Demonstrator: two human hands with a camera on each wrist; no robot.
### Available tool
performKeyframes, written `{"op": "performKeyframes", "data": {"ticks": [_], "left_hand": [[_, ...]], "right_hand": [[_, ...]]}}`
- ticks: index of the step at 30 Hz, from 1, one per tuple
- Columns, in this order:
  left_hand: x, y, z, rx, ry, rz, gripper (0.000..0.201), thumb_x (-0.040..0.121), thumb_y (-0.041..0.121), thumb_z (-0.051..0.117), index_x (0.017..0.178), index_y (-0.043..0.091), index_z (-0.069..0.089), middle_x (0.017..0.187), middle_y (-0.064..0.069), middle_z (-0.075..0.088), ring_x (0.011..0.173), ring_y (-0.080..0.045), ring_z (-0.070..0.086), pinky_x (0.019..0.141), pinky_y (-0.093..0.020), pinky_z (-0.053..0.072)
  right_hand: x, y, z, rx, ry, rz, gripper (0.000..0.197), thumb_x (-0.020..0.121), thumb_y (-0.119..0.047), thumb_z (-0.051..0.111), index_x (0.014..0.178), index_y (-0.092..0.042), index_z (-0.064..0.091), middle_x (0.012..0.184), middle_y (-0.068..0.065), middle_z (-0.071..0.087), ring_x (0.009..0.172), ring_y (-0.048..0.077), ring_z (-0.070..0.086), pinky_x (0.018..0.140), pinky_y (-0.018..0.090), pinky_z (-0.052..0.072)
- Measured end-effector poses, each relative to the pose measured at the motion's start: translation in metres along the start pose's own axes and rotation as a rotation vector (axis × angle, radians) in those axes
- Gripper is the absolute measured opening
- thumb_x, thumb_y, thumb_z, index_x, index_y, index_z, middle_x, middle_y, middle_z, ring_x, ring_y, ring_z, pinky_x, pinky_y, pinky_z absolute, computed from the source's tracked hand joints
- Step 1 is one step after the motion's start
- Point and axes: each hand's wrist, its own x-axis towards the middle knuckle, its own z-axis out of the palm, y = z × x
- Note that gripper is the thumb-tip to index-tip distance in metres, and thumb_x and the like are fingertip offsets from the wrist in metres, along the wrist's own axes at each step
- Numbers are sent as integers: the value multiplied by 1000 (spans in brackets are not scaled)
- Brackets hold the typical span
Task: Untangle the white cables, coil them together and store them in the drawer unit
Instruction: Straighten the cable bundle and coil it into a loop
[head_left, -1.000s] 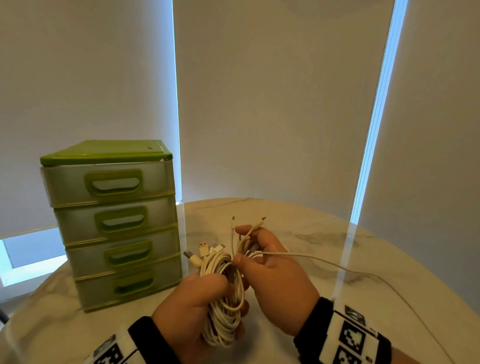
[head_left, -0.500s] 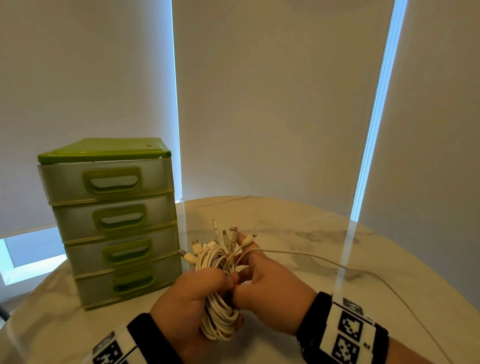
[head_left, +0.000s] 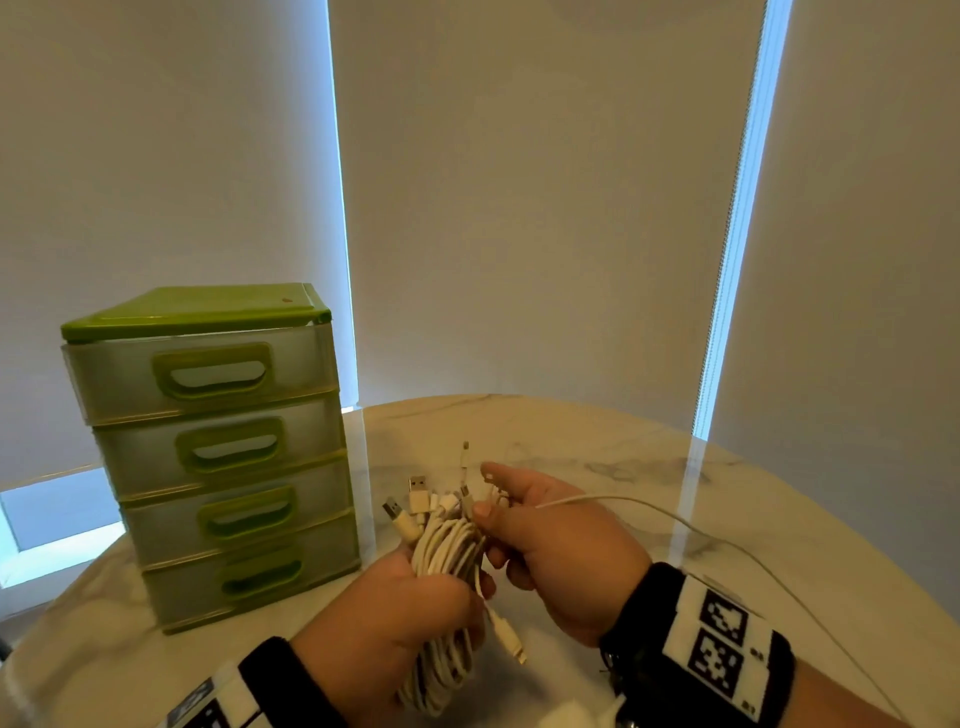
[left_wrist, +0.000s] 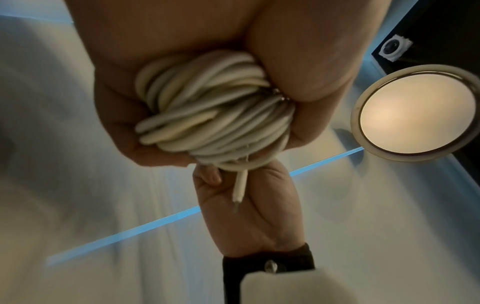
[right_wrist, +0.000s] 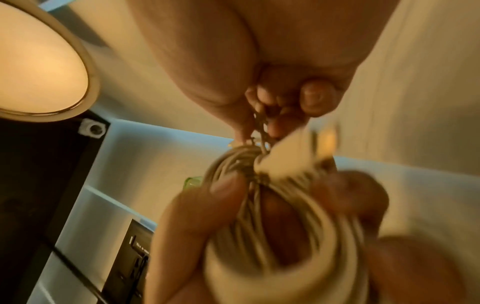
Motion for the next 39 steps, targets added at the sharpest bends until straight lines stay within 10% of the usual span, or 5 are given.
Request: {"op": "performKeyframes", "data": {"ticks": [11,16,20,24,39], "left_hand": [[-9,3,7,-182,-21,-48,62,54,7,66,113,-11,55,64,-25,57,44,-30,57,43,-30,48],[-7,0,3,-264,-2,-91,44,50,3,70,92,-7,67,67,-23,54,55,-32,57,54,-35,44],[-7,3,1,-476,-27,-82,37,48,13,62,83,3,67,73,-18,47,57,-27,48,56,-30,34],[-7,7,-5,-630,-74,-53,31,53,12,58,79,0,71,75,-16,57,58,-26,50,53,-28,39],[-9,3,-1,-327,-87,-25,54,52,3,61,103,-12,61,78,-24,59,59,-34,57,51,-33,45]], "right_hand": [[-7,-8,6,-19,38,-166,20,91,-1,59,80,-17,65,58,2,52,46,14,45,42,24,36],[-12,-6,16,-97,22,-234,16,90,-13,63,101,-21,71,59,-11,63,51,3,55,52,19,45],[-4,-6,-2,-108,-181,-132,92,57,-15,68,142,-37,40,118,0,58,76,14,62,68,31,49],[-7,-17,-16,-376,-314,-134,107,66,-4,69,147,-43,12,127,-1,43,94,24,67,75,35,57],[-2,1,9,171,13,-28,17,93,-10,61,102,-18,73,70,8,57,44,12,39,40,21,30]]}}
